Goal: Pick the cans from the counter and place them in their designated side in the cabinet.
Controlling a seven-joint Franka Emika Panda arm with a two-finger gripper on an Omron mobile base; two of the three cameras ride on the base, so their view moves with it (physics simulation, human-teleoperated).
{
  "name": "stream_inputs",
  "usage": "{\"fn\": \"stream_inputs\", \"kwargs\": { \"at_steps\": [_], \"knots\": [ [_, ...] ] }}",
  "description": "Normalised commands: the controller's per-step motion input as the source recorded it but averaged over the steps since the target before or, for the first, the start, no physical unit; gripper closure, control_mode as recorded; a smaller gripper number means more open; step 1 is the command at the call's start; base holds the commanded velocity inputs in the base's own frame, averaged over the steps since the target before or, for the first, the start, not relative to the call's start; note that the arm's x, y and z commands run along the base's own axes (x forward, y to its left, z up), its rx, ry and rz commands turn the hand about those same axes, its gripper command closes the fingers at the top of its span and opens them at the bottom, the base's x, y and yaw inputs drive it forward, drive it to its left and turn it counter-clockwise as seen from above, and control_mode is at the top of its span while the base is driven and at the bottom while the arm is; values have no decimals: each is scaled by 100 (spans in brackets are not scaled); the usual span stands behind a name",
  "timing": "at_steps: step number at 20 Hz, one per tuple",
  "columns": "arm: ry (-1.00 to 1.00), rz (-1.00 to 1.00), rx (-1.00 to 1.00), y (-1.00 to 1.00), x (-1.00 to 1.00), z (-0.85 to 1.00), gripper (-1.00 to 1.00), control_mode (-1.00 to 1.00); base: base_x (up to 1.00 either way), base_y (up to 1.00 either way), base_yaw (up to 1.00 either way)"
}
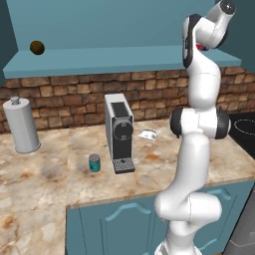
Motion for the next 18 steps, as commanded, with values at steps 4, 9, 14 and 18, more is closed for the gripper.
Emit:
{"fn": "stream_inputs", "kwargs": {
  "at_steps": [4,9,14,18],
  "knots": [
    [-7,5,0,-2,31,0,-100,-100,0,0,0],
    [-13,6,0,-17,5,15,-100,-100,0,0,0],
    [-13,7,0,-7,1,16,-100,-100,0,0,0],
    [-15,6,-3,11,-26,10,-100,-100,0,0,0]
  ]
}}
